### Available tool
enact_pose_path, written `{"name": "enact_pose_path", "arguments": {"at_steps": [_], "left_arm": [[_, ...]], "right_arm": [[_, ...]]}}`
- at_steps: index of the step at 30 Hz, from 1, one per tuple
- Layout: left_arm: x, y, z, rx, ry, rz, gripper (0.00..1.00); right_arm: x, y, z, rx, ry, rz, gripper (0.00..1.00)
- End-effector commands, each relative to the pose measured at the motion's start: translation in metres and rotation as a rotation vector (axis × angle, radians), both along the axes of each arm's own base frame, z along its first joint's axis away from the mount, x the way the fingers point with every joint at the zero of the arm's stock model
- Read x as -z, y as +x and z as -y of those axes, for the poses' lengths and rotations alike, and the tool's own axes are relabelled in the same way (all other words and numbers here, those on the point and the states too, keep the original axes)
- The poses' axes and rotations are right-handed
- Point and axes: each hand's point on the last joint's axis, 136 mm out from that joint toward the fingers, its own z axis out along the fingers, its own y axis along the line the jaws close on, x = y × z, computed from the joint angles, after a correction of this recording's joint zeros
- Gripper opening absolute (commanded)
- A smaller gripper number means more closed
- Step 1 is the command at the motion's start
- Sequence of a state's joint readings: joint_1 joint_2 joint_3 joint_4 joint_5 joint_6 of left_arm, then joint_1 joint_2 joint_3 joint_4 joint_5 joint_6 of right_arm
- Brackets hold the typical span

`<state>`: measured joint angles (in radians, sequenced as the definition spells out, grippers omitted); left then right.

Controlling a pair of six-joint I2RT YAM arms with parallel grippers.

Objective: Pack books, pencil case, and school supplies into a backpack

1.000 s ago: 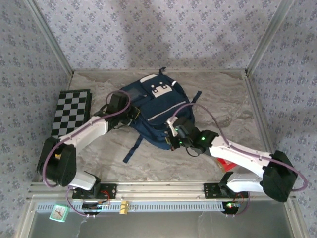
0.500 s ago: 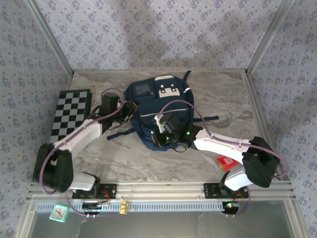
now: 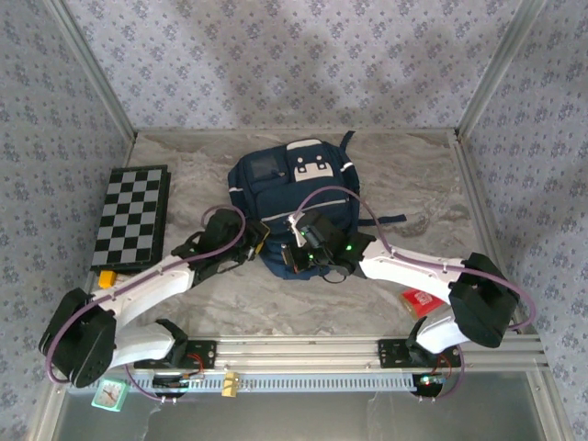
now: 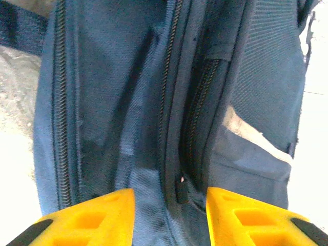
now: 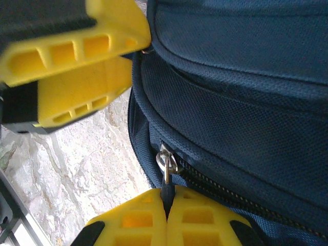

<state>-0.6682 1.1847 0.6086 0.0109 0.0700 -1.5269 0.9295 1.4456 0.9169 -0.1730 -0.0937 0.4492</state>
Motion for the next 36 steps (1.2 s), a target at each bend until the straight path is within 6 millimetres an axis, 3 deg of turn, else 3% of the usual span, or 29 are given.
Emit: {"name": "enact_pose_path", "arguments": {"at_steps": [1, 7, 10, 17, 25, 29, 36], "left_arm": [[-0.004, 0.005, 0.006, -0.094, -0.058, 0.005, 0.39], [-0.003, 0.006, 0.015, -0.151, -0.056, 0.013, 0.33], [-0.004, 0.010, 0.018, -0.156, -0.039, 0.020, 0.25], [-0.004, 0.011, -0.003, -0.192, 0.057, 0.049, 0.03], [-0.006, 0.007, -0.024, -0.206, 0.095, 0.073, 0.00], [-0.007, 0.013, -0.042, -0.227, 0.110, 0.080, 0.00], [-0.019, 0.035, -0.070, -0.172, 0.131, 0.089, 0.00]], "right_arm": [[-0.001, 0.003, -0.002, 0.018, 0.006, 0.013, 0.00], [0.000, 0.005, -0.001, 0.025, -0.007, 0.020, 0.00], [0.001, 0.008, 0.001, 0.036, -0.023, 0.032, 0.00], [-0.006, 0.007, 0.008, 0.045, -0.055, 0.047, 0.00], [-0.001, 0.001, 0.046, 0.100, -0.149, 0.026, 0.00], [0.004, -0.006, 0.075, 0.150, -0.185, -0.016, 0.00], [-0.005, 0.012, 0.124, 0.261, -0.191, -0.009, 0.00]]}}
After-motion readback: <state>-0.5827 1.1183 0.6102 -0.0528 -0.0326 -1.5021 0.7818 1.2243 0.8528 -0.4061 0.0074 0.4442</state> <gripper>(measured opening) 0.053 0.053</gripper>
